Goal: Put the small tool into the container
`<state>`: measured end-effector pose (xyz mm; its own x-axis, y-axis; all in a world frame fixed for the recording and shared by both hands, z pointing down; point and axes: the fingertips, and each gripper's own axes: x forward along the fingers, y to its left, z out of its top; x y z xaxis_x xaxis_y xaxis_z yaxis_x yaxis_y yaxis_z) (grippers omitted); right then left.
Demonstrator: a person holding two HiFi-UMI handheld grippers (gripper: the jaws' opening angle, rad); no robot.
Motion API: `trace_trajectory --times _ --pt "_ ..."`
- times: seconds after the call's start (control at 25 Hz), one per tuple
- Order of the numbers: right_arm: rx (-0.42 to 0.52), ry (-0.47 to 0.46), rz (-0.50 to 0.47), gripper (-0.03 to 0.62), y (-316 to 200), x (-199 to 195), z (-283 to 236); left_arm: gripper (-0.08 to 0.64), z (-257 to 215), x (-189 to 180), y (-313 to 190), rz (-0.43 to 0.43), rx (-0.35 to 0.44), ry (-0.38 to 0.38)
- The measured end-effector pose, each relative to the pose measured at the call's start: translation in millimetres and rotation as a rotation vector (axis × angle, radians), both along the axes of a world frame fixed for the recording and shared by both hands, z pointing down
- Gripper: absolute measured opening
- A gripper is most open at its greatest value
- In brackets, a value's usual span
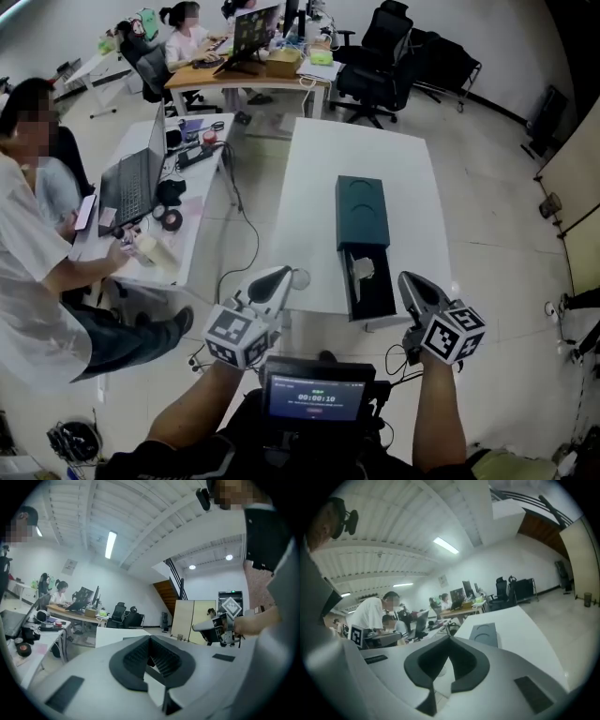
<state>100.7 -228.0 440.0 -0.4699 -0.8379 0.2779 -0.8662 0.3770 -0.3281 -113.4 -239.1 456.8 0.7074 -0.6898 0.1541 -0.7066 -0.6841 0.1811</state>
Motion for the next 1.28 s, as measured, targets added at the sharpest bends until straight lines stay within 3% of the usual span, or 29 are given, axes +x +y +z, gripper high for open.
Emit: trace_trajectory --times 0.12,0.24,0.56,0.8,1.04,1.16,1.28 --pt "0.105 0.055 0.016 0.015 29.3 -14.4 -28.8 0.023 3.2 -14.2 6.0 0.052 0.007 0.022" --pt "0.136 0.129 0.046 0.015 62.5 -18.7 -41.2 0.023 -2.2 -15.0 16.0 0.112 0.026 0.02" --pt "0.229 0.171 0.081 0.015 168.3 25.7 -79.9 0.023 -66.5 40.2 120.3 0.21 0.145 0.032" --pt "0.286 0.159 0.026 0.015 261.0 95.7 -93.0 0.023 -76.5 107.7 222.5 0.125 0.124 0.0" --pt "0.286 0.178 -0.099 0.015 370.2 168.9 -97.2 0.023 -85.5 191.2 341.9 0.061 0.102 -0.017" --pt "0.282 0.143 -0.111 0.015 405.6 185.5 -98.8 0.023 -101.5 198.2 384.9 0.001 0.112 -0.023" --pt "0.309 0.097 -0.118 0.015 430.7 178.0 -104.5 0.023 -111.7 182.4 419.2 -0.048 0.127 -0.05"
